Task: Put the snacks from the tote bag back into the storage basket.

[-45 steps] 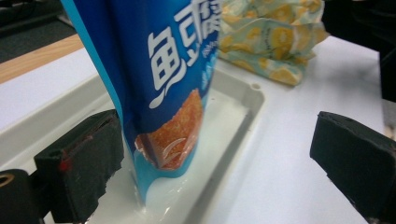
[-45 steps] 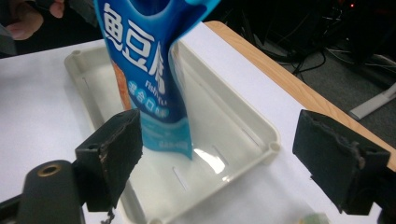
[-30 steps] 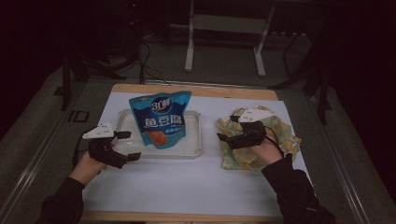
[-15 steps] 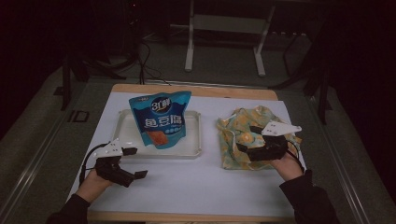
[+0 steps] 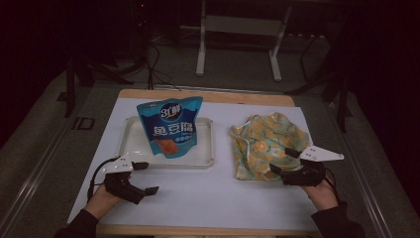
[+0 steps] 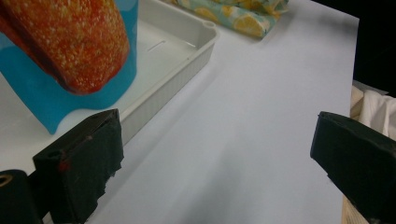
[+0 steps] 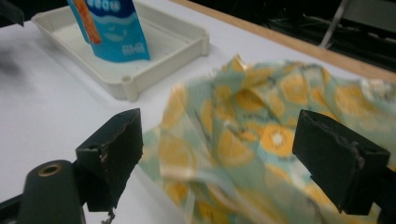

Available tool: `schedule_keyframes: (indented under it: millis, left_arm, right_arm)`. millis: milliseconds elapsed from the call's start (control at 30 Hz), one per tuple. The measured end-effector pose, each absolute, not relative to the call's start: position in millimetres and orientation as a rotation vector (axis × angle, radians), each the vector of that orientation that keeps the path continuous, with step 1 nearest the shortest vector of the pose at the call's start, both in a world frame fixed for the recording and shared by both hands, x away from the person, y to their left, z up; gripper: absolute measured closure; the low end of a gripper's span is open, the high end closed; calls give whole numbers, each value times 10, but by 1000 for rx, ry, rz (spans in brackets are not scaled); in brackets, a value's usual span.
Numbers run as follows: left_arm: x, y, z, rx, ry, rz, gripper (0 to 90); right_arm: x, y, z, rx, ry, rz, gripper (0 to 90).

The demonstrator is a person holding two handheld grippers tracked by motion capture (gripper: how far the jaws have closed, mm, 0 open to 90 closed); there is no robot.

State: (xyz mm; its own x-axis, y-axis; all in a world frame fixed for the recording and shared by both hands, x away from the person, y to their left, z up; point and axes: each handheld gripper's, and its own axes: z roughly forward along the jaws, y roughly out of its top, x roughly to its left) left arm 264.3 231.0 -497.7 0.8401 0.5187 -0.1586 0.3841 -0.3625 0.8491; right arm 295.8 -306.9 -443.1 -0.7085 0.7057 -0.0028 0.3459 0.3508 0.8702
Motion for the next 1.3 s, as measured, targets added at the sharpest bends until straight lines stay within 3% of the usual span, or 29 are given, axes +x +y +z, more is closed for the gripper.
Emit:
schedule_keyframes:
  millis: [600,1300]
  left_arm:
    - [2644,2224,-5107,2043,637,113,30]
    - [2621,2273,-5111,1978,641,166,30]
  right_arm:
    - [2700,-3579,-4834,1025,2099,1318,153]
    - [2771,-3641,-4921,1009,1981,1323,144]
